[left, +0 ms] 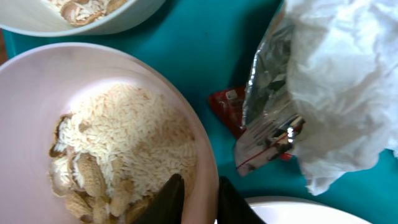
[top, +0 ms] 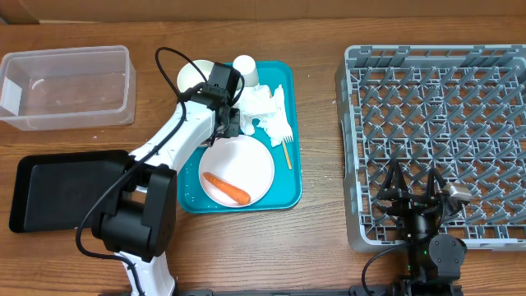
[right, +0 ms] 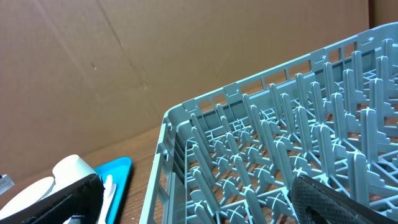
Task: Sort waste into correct bins and load items into the dishwasher rack
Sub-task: 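Grasp the rim of the front white bowl with the left gripper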
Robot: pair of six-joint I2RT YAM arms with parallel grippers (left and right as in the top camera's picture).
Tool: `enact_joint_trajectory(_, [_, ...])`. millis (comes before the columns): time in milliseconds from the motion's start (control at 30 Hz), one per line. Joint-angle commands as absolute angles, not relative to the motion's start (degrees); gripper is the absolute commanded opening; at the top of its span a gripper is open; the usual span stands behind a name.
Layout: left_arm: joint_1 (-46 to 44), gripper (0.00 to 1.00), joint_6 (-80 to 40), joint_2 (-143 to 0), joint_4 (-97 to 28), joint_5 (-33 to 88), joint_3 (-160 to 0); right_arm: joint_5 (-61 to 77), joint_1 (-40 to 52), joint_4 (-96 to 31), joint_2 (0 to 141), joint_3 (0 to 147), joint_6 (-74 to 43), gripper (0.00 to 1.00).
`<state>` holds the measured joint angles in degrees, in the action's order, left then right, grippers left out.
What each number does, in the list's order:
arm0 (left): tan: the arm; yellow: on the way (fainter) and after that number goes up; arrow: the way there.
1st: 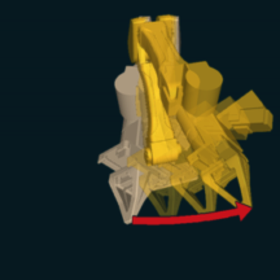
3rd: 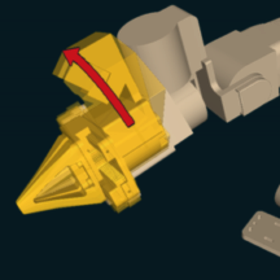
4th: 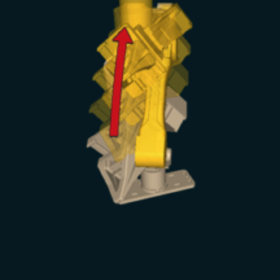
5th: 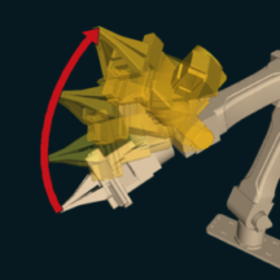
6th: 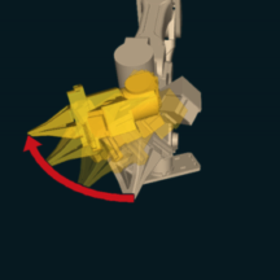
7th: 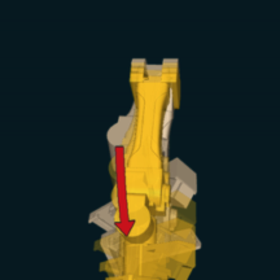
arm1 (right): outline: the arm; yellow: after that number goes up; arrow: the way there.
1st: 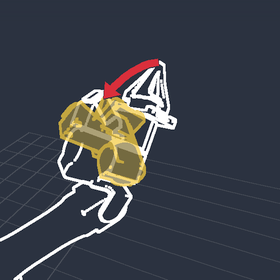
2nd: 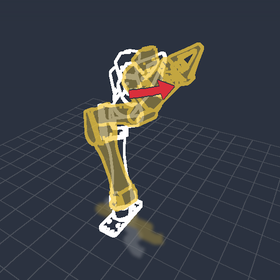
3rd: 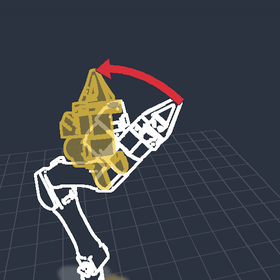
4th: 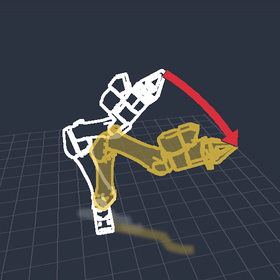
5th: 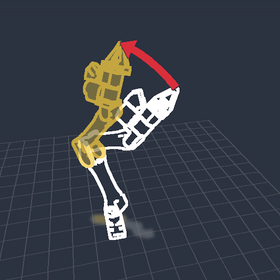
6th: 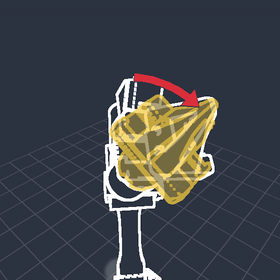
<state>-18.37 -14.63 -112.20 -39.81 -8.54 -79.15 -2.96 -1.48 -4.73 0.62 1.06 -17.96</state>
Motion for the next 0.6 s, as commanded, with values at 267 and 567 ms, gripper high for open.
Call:
enact_joint_trajectory(267, [-17.98, 0.04, -13.85, -112.60, -41.47, -9.17, -81.30, -2.90, -1.63, -4.47, 0.16, 0.45, -17.56, 1.00])
enact_joint_trajectory(567, [-18.46, 0.04, -14.15, -112.57, -52.71, -7.38, -92.79, -2.90, -1.63, -4.47, 0.16, 0.45, -17.56, 1.00])
